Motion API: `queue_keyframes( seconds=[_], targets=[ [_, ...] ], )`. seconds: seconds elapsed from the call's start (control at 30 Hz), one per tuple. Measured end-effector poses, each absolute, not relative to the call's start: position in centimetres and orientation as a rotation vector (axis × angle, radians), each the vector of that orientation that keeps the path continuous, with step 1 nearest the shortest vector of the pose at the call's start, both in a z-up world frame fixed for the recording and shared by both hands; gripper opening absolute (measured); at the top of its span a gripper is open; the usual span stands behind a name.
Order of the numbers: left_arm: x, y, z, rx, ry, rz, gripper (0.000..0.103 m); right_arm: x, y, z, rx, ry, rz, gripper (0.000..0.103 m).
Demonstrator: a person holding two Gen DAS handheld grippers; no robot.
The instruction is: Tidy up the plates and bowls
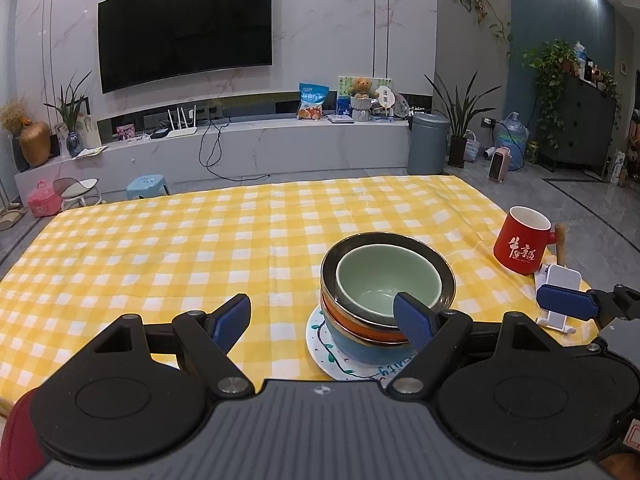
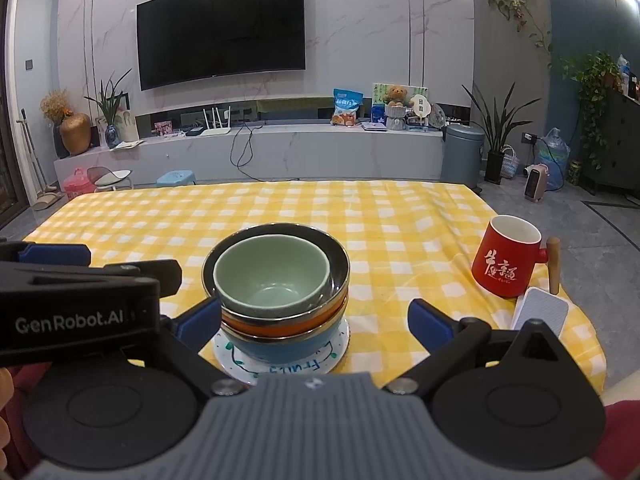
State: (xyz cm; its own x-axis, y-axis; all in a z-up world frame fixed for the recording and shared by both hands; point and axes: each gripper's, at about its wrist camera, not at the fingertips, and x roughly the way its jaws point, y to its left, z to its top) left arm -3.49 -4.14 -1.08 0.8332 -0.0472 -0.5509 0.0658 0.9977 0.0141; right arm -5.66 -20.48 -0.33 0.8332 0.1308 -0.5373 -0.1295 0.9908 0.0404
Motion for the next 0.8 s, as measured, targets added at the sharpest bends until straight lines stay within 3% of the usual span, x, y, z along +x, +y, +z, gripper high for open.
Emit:
queue_keyframes(
  seconds=[0.8],
  targets=[
    [-3.43,-4.02,-1.70,0.042,0.590,-0.068,0.094,-5.64,-20.41,-0.78,0.009,0.582,0.138,0.097]
  ],
)
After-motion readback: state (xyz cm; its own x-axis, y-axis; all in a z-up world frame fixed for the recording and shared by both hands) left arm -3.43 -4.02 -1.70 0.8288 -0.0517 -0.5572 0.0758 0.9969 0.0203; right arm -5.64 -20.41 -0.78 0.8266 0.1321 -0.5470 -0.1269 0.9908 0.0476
